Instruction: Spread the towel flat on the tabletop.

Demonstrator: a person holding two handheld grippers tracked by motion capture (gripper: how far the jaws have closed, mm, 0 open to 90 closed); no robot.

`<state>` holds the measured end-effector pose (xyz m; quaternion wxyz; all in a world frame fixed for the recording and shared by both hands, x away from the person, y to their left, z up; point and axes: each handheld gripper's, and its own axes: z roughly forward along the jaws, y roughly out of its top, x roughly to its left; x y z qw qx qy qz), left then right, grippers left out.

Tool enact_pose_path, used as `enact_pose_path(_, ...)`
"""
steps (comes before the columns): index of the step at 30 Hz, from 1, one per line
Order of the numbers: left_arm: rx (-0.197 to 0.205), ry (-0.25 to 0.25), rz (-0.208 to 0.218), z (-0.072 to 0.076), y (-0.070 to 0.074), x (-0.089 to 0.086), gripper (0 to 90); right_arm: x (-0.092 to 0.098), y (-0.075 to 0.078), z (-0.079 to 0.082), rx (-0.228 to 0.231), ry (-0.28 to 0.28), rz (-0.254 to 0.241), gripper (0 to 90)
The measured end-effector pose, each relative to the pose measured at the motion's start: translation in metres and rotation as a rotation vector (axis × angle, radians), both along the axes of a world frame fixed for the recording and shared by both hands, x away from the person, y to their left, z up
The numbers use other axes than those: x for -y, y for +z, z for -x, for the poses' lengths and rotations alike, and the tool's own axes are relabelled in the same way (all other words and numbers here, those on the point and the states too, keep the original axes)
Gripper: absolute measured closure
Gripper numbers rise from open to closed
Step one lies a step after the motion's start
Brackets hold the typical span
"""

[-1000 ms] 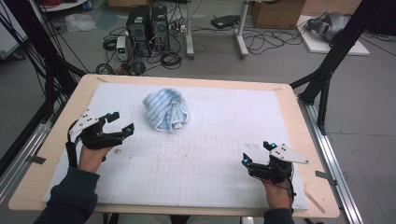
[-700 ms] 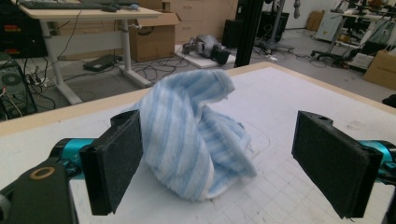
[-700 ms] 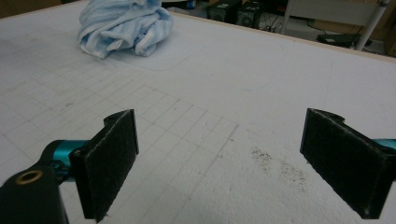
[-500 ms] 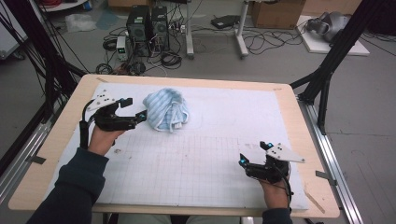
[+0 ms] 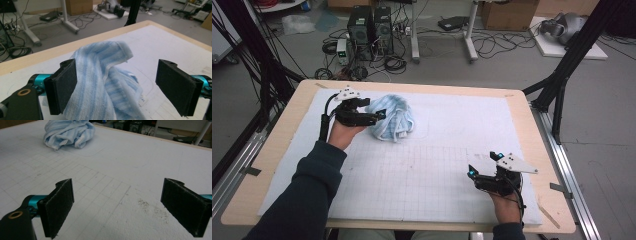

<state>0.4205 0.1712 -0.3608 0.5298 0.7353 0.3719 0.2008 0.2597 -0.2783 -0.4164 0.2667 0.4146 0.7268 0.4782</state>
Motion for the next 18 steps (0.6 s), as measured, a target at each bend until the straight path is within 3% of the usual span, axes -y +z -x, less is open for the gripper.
enact_pose_path(10, -0.099, 0.078, -0.118, -0.026, -0.03, 0.013, 18.6, 0.0, 0.0, 0.0, 0.003, 0.005, 0.001, 10.4)
enact_pose_path(14, -0.113, 0.103, -0.175, -0.032, -0.043, 0.02, 18.7, -0.001, -0.001, -0.001, -0.004, 0.01, -0.004, 10.4)
enact_pose_path(18, -0.122, 0.139, -0.197, -0.037, -0.052, 0.024, 20.2, -0.002, -0.001, -0.001, -0.011, 0.009, -0.003, 10.4)
